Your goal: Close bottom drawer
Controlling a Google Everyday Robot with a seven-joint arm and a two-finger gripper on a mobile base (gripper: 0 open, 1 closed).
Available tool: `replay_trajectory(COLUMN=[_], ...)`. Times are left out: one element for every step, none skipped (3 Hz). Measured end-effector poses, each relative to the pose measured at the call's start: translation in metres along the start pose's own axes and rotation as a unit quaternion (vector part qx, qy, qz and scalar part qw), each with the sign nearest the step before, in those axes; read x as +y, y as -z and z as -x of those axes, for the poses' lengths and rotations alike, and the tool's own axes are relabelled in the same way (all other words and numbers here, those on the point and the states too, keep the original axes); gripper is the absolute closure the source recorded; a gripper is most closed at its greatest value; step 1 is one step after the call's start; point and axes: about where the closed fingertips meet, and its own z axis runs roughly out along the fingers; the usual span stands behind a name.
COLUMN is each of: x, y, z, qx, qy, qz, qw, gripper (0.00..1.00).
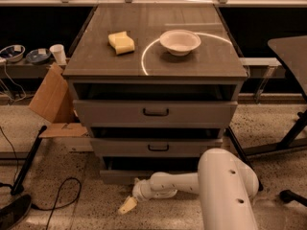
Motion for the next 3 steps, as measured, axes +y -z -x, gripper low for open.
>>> replay_trajectory(x=[0.0000,0.0001,-0.0001], y=[-0.0001,-0.0005,-0.0012], z=[-0.0001,-0.0001,0.0008], qx=[0.000,0.000,0.000], qy=[0.000,0.001,0.002], qz=[0.000,0.001,0.001], qw=[1.0000,1.0000,1.0000], gripper=[0.00,0.16,0.40])
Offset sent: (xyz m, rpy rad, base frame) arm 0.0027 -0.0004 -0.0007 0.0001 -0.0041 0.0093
